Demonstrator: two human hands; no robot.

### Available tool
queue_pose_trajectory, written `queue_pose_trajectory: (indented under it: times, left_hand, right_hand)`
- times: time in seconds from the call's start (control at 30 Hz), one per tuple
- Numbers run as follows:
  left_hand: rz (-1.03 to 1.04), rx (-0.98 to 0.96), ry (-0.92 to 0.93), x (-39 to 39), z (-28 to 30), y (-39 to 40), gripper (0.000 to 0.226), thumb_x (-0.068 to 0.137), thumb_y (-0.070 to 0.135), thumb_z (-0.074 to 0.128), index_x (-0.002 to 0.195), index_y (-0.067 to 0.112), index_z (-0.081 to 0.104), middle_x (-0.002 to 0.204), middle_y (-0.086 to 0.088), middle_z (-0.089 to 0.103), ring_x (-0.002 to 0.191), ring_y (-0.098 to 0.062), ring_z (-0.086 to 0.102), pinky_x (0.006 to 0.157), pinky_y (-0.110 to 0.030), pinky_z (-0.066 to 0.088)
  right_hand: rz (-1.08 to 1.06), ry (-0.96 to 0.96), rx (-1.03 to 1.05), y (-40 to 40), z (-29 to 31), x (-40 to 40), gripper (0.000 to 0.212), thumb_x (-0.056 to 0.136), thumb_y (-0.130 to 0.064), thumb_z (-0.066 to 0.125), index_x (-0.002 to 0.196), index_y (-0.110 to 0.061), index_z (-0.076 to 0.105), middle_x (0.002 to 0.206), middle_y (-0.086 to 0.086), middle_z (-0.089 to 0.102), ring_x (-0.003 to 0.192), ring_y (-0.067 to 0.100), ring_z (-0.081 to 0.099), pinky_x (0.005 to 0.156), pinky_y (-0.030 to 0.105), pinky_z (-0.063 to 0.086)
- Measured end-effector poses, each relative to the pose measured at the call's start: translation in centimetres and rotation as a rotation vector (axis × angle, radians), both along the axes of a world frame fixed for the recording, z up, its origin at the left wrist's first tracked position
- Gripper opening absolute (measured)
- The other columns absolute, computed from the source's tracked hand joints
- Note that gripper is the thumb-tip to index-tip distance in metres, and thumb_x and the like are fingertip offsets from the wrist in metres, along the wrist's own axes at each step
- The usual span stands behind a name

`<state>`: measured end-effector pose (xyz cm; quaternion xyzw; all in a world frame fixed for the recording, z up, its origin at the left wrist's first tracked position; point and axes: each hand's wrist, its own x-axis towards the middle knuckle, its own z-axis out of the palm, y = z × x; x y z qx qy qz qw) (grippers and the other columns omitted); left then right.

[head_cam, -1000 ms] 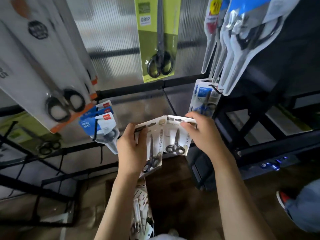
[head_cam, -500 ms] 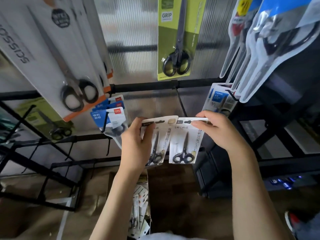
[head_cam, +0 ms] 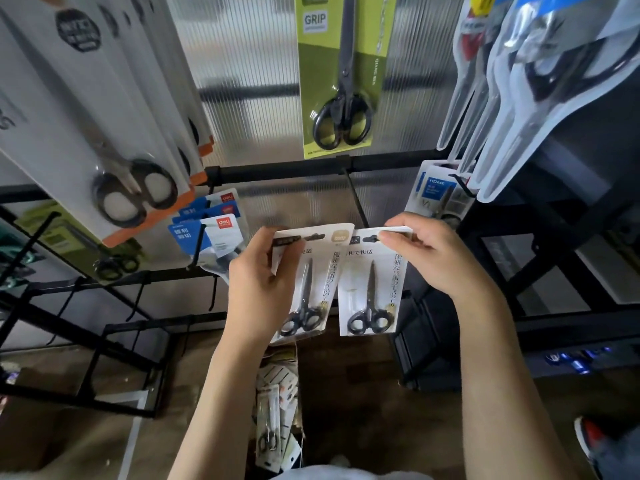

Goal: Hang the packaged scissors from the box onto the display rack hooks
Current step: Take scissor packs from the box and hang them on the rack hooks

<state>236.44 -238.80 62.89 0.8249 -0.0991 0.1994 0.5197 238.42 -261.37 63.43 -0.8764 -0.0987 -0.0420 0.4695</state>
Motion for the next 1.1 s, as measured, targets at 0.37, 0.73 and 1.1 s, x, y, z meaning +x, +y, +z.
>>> queue_pose_trajectory:
  times: [0.37, 0.73, 1.1]
  left_hand:
    - [-0.023, -0.018, 0.009, -0.1, -0.2, 0.2, 0.008, 0.091, 0.008, 0.058, 0.093, 0.015, 0.057, 0.081, 0.011, 0.062, 0.076, 0.004, 0.059, 0.064, -0.007, 0.044]
    - [0.044, -0.009, 0.087, 1.4, -0.8, 1.4, 0.008, 0.091, 0.013, 0.059, 0.091, 0.021, 0.058, 0.082, 0.008, 0.066, 0.075, -0.004, 0.061, 0.062, -0.018, 0.048]
    - [-0.023, 0.032, 0.109, 2.6, -0.7, 0.9, 0.01, 0.09, 0.01, 0.061, 0.091, 0.02, 0.059, 0.085, 0.003, 0.069, 0.08, -0.006, 0.065, 0.064, -0.019, 0.052]
  right_hand:
    - [-0.145, -0.14, -0.178, 1.5, -2.3, 2.6, 0.015, 0.095, -0.025, 0.053, 0.098, -0.014, 0.062, 0.073, -0.006, 0.058, 0.065, 0.011, 0.055, 0.054, 0.015, 0.037]
    - [-0.234, -0.079, -0.194, 3.0, -1.9, 9.7, 0.022, 0.099, -0.021, 0.047, 0.112, -0.008, 0.06, 0.096, 0.0, 0.059, 0.08, 0.011, 0.049, 0.061, 0.021, 0.031]
    - [-0.284, -0.051, -0.218, 3.0, -2.7, 13.7, 0.025, 0.097, -0.029, 0.048, 0.106, -0.009, 0.06, 0.1, 0.011, 0.065, 0.083, 0.018, 0.051, 0.067, 0.025, 0.031]
